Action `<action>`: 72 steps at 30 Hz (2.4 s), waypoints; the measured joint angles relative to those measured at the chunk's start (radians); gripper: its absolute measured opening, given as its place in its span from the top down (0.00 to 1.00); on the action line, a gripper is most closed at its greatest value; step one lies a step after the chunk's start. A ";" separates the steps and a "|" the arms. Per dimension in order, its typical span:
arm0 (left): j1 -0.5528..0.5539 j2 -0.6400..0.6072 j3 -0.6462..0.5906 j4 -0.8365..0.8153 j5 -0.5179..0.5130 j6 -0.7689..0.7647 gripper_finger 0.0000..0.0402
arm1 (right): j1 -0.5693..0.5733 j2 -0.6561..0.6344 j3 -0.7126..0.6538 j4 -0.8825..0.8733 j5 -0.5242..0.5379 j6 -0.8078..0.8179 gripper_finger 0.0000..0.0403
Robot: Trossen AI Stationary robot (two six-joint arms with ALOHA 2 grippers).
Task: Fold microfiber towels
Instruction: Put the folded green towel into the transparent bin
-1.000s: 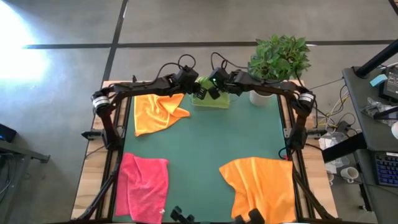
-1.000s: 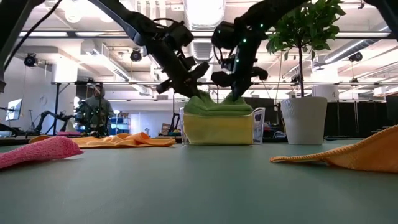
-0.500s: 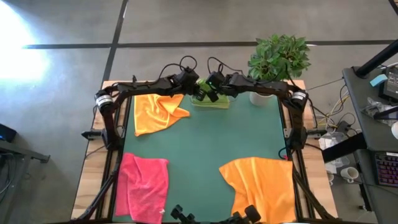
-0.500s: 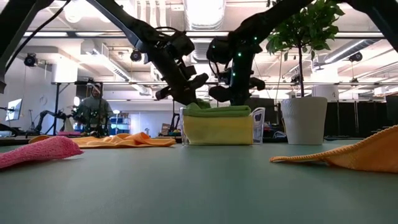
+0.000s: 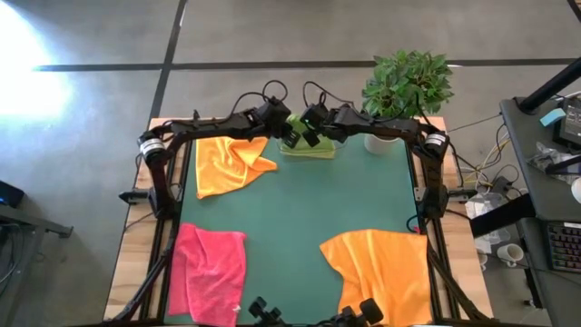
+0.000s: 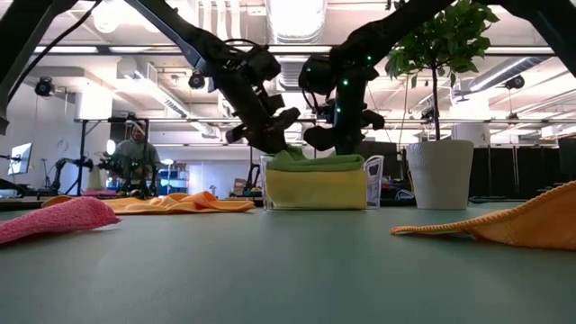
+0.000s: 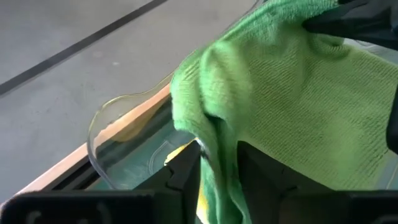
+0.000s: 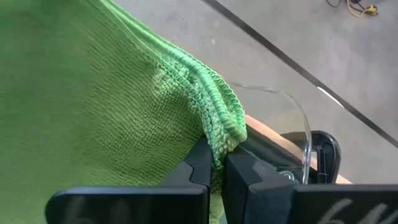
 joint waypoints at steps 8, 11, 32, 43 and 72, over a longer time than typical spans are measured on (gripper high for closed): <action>0.011 -0.070 0.002 0.004 0.002 0.028 0.67 | -0.007 0.002 0.000 0.000 0.001 0.003 0.98; 0.011 -0.114 0.002 0.003 0.015 0.120 0.67 | -0.007 0.003 -0.003 0.001 -0.002 0.001 0.98; 0.043 -0.320 0.001 -0.035 0.093 0.384 0.66 | -0.017 0.002 0.110 -0.063 -0.181 0.009 0.76; 0.130 -0.415 -0.001 -0.111 0.092 0.449 0.66 | -0.015 -0.005 0.443 -0.364 -0.346 0.048 0.64; 0.255 -0.427 -0.022 -0.182 0.098 0.447 0.66 | -0.070 0.202 0.434 -0.570 -0.612 0.116 0.98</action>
